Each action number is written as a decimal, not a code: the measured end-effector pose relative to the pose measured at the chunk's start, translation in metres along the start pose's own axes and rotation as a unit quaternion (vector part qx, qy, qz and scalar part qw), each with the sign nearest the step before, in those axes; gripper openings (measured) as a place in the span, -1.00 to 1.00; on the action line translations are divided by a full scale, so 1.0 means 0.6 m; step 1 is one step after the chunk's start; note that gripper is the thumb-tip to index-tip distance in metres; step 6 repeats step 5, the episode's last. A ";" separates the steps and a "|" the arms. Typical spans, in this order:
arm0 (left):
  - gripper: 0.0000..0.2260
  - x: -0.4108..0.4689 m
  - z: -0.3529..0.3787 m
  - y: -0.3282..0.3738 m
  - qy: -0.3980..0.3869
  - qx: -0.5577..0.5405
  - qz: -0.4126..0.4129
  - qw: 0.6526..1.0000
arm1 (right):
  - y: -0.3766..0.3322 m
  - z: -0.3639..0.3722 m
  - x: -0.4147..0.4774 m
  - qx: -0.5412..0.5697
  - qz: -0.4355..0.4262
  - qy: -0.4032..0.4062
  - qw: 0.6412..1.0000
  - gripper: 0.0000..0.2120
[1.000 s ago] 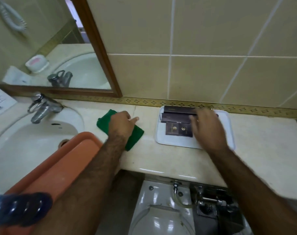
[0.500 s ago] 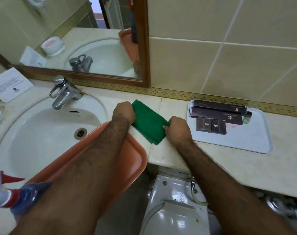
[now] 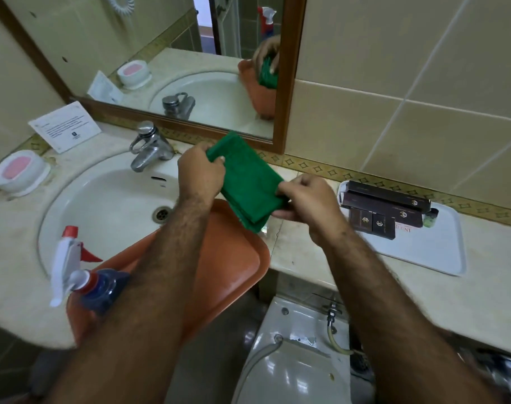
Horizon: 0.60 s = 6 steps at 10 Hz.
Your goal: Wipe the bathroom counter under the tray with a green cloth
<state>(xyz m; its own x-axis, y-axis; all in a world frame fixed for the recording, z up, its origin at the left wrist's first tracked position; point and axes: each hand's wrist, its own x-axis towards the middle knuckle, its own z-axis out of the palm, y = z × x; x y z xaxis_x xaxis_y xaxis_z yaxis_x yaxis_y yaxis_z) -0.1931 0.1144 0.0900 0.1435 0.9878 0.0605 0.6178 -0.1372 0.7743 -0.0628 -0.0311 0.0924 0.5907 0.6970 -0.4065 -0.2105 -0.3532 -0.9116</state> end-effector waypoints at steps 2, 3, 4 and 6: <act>-0.76 -0.038 -0.020 -0.095 -0.101 0.139 -0.067 0.983 | 0.080 0.035 -0.042 -0.142 0.095 -0.028 0.985 -0.85; -0.71 -0.062 -0.009 -0.141 -0.133 0.205 -0.099 0.965 | 0.116 0.059 -0.041 -0.268 0.066 -0.009 0.961 -0.83; -0.69 -0.092 0.001 -0.155 -0.155 0.255 -0.097 0.949 | 0.139 0.076 -0.051 -0.440 0.006 -0.012 0.898 -0.78; -0.62 -0.109 -0.001 -0.144 -0.134 0.326 -0.040 0.935 | 0.144 0.061 -0.066 -0.512 -0.075 -0.001 0.856 -0.63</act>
